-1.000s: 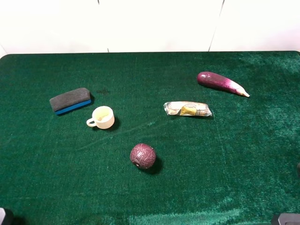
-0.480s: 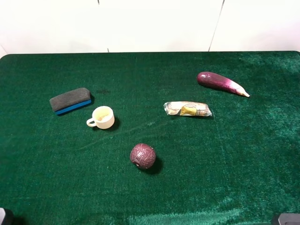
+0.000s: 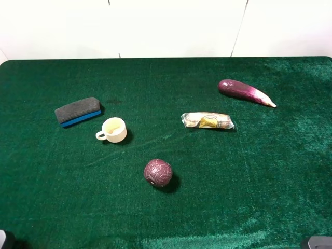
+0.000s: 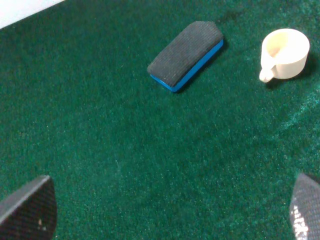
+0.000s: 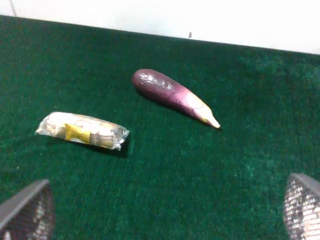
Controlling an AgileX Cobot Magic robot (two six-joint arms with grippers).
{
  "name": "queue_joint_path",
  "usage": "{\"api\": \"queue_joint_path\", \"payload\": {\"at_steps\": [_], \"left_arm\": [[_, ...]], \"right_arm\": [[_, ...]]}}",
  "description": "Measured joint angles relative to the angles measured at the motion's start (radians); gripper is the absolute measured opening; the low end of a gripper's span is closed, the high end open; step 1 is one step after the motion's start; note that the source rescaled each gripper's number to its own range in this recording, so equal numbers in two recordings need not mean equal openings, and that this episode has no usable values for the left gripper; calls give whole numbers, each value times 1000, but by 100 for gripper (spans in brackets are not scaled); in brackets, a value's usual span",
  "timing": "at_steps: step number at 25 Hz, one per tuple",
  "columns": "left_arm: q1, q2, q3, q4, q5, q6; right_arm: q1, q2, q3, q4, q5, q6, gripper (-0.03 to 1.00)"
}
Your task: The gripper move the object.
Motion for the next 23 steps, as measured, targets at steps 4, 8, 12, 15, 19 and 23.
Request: {"api": "queue_joint_path", "payload": {"at_steps": [4, 8, 12, 15, 19, 23], "left_arm": [[0, 0, 0, 0, 0, 0], [0, 0, 0, 0, 0, 0], [0, 0, 0, 0, 0, 0], [0, 0, 0, 0, 0, 0], [0, 0, 0, 0, 0, 0], [0, 0, 0, 0, 0, 0]], "right_arm": [[-3, 0, 0, 0, 0, 0, 100], [-3, 0, 0, 0, 0, 0, 100], [-3, 0, 0, 0, 0, 0, 100], [-3, 0, 0, 1, 0, 0, 100], [-3, 0, 0, 2, 0, 0, 100], [-3, 0, 0, 2, 0, 0, 100]]}}
